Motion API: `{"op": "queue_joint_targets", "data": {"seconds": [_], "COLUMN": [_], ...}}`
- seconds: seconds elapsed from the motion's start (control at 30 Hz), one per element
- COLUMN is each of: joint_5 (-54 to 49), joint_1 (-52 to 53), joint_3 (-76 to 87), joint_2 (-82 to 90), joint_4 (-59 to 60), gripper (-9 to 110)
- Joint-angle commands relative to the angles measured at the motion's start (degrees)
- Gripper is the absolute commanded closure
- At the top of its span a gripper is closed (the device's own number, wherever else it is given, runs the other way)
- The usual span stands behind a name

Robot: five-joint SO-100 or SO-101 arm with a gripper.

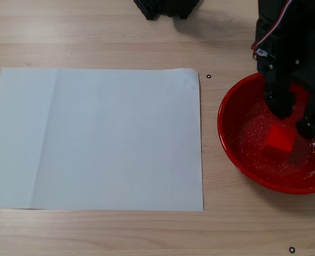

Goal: Grasp the red cube and put it in the red bowl.

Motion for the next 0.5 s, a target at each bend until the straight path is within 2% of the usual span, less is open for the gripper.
{"op": "queue_joint_targets", "data": {"seconds": [0.0, 0.27, 0.47], "joint_5": [-1.1, -2.3, -2.6], "joint_1": [0.2, -1.9, -4.7], "joint_3": [-6.3, -3.5, 0.8], "joint_2": [7.2, 12.6, 17.9], "joint_4": [1.1, 4.1, 5.9], "gripper": [90, 100, 101]}}
